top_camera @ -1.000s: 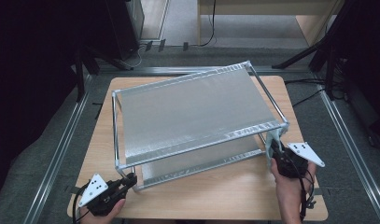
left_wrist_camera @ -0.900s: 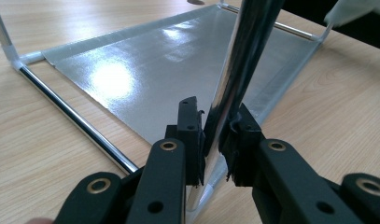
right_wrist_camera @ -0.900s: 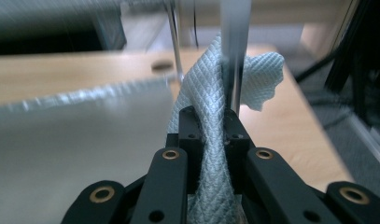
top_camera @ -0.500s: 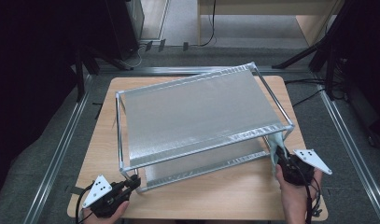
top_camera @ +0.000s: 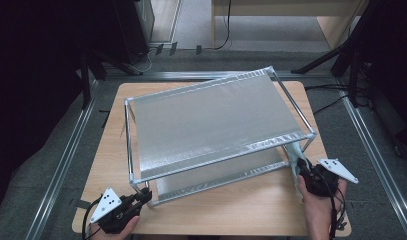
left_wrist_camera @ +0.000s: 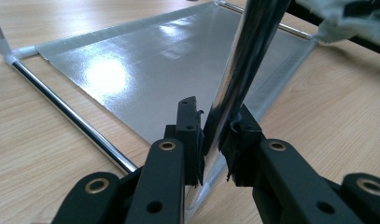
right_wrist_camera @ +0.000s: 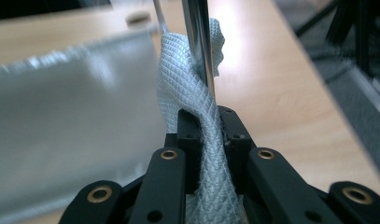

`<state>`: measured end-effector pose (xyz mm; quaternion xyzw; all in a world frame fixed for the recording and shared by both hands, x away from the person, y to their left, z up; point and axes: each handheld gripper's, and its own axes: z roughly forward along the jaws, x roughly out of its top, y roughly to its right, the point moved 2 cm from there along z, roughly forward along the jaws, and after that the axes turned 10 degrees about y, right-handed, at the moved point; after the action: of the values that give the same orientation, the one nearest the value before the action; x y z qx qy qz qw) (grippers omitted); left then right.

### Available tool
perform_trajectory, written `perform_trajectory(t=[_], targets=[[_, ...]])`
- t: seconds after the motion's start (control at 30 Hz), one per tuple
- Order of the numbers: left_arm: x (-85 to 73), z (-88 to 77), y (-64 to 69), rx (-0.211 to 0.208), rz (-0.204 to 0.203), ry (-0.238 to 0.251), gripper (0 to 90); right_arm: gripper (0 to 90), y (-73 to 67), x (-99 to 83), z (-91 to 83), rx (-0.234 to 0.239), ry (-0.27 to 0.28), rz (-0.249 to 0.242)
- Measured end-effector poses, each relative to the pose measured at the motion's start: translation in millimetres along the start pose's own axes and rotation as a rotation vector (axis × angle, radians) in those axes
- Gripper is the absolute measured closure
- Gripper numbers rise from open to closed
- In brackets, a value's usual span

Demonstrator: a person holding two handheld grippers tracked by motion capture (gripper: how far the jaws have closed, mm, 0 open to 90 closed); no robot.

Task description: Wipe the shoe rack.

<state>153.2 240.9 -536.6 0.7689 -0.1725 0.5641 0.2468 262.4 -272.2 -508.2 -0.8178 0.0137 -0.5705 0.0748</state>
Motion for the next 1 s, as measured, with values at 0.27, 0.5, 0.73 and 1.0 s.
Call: perform_trajectory(t=[0.27,0.5,0.73,1.0], targets=[[-1.2,1.7,0.5,0.0,-0.016,0.014,77.3,80.3,-16.2,46.4,-37.6,0.021,0.173,-0.058],[-2.1,2.4,0.9,0.005,-0.019,0.023,77.1,80.5,-2.9,-0.6,-4.6,0.003,-0.012,-0.046],[-4.1,6.3,2.6,0.07,0.005,0.069,77.6,80.3,8.4,-21.3,6.0,0.018,-0.119,-0.049],[-0.9,12.3,-4.4,0.078,0.004,0.08,77.4,80.5,15.3,6.7,-25.1,-0.018,-0.017,-0.03]])
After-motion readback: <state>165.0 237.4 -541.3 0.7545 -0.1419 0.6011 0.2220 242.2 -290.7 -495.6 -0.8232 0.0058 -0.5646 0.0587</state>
